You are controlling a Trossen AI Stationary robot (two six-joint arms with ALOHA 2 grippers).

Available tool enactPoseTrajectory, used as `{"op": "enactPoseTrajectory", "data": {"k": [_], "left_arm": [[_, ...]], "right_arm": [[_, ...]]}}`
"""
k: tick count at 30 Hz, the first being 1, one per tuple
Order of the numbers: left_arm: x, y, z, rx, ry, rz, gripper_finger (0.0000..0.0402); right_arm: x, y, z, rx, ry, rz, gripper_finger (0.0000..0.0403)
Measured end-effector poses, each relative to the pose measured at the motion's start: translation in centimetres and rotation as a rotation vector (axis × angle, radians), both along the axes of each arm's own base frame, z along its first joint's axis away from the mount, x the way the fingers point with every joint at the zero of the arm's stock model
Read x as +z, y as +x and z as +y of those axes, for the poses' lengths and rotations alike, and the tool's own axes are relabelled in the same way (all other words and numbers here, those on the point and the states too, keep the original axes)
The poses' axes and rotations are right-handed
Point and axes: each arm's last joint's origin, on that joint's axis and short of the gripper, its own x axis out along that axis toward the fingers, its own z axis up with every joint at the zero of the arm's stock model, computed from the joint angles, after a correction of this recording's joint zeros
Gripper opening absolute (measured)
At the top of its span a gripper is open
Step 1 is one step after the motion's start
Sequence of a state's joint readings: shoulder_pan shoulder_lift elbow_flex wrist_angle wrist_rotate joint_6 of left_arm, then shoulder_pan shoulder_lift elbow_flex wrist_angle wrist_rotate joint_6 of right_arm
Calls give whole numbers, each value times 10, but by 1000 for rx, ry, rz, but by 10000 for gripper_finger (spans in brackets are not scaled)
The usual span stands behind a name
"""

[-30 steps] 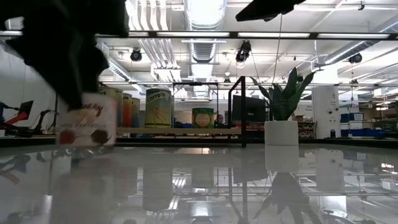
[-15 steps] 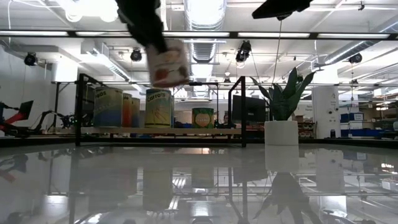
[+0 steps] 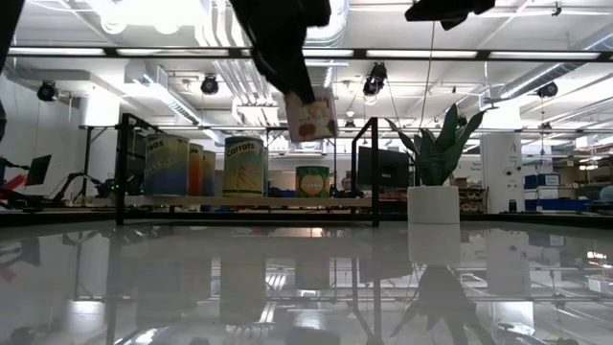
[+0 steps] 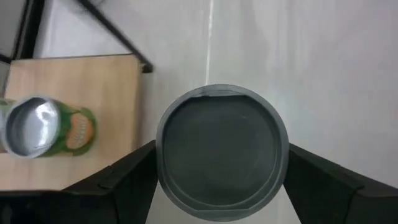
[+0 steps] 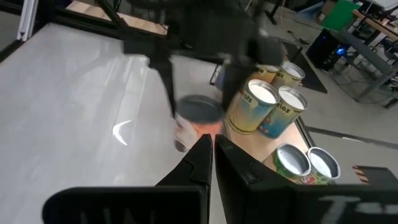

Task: Pick and place cans onto a shelf
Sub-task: Put the canned meatballs on the shelf

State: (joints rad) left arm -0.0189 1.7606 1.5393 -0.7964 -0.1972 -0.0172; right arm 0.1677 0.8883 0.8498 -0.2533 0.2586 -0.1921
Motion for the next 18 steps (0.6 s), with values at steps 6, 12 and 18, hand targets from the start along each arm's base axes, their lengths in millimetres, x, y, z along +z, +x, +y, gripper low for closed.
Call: {"op": "enactPoseTrajectory", "data": {"k": [6,12,18], "left_arm": [[-19,14,30,60,11,52,284],[-33,22,54,59,43,88,286],[-45,26,71,51,66,117,288]], "right_arm": [[-1,1,0,0,-2,9,9],[-1,1,0,1,-3,8,9],[-1,1,0,1,-4,9,9]]}}
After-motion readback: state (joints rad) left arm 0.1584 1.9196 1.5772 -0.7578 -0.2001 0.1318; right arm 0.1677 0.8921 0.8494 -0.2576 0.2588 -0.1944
